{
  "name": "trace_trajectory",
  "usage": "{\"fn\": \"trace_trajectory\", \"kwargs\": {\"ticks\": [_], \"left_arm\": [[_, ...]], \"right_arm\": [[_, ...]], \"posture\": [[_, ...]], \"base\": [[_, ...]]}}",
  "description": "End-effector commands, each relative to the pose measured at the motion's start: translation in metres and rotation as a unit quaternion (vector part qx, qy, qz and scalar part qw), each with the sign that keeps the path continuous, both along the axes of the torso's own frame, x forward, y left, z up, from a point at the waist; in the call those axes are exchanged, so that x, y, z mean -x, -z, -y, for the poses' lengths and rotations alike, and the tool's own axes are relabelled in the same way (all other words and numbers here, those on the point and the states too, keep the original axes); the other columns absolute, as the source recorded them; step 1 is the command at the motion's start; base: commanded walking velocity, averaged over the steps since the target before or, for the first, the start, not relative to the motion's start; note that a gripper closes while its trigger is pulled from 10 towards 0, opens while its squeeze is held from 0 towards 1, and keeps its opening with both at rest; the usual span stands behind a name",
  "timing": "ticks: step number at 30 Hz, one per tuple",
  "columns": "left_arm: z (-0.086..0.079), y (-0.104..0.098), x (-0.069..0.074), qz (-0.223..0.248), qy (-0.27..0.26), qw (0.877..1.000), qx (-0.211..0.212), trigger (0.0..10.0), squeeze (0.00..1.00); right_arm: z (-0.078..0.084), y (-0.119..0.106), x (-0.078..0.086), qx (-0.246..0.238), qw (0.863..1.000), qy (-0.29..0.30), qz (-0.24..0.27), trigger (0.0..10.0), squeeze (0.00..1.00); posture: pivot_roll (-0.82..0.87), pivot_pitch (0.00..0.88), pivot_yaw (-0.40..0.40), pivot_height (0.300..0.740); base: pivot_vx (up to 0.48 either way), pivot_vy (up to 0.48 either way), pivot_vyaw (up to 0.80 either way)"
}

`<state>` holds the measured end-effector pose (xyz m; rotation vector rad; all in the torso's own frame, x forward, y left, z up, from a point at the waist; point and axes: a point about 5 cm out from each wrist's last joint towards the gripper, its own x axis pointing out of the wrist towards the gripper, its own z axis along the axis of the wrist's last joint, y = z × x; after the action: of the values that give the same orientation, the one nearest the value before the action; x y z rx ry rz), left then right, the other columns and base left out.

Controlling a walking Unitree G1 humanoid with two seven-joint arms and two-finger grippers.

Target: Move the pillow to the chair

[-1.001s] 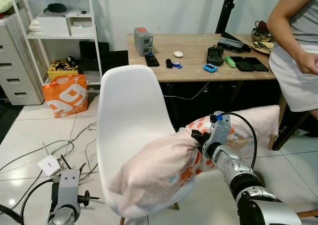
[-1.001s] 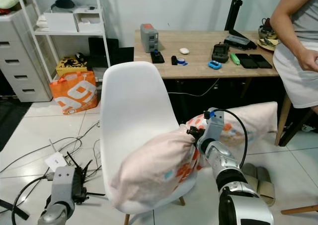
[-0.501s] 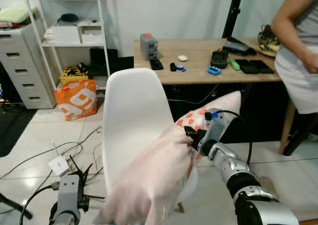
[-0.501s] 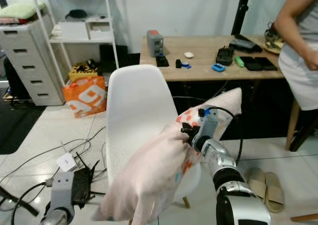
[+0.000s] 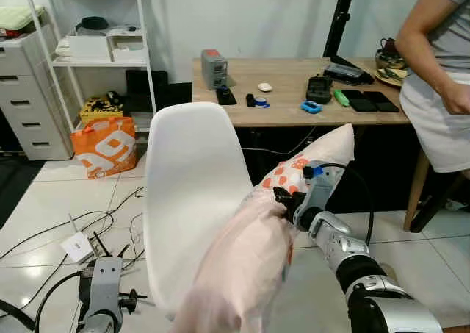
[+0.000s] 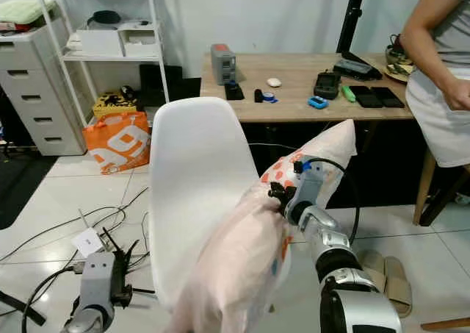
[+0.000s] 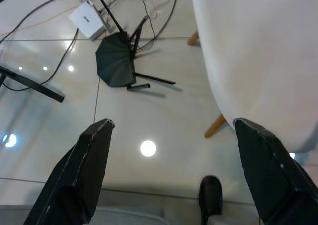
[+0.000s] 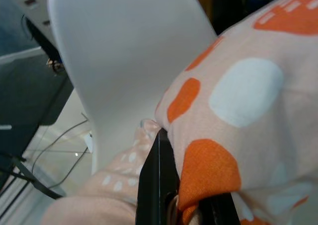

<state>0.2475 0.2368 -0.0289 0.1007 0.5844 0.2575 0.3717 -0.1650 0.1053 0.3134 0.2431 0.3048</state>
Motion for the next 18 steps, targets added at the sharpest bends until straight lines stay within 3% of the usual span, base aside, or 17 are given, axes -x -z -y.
{"fn": "trace_trajectory", "kwargs": {"ticks": [1,6,18], "left_arm": [[0.0009,0.0029,0.0027,-0.012,0.005,1.000,-0.001,10.0,0.00],[0.0002,0.0022,0.0020,-0.009,-0.005,1.000,0.001,10.0,0.00],[0.0016,0.0009,-0.0002,-0.006,0.002,1.000,0.006,10.0,0.00]], "right_arm": [[0.0016,-0.0199,-0.0073,0.008,0.999,0.004,0.053,10.0,0.00],[0.0011,-0.0195,-0.0074,-0.005,0.999,0.007,0.050,10.0,0.00],[0.0010,-0.0204,-0.0083,-0.006,0.999,0.011,0.049,10.0,0.00]], "posture": [[-0.12,0.031,-0.043,0.740],[-0.12,0.031,-0.046,0.740],[-0.13,0.038,-0.045,0.740]], "base": [[0.000,-0.472,0.80],[0.000,-0.173,0.80],[0.000,0.000,0.00]]}}
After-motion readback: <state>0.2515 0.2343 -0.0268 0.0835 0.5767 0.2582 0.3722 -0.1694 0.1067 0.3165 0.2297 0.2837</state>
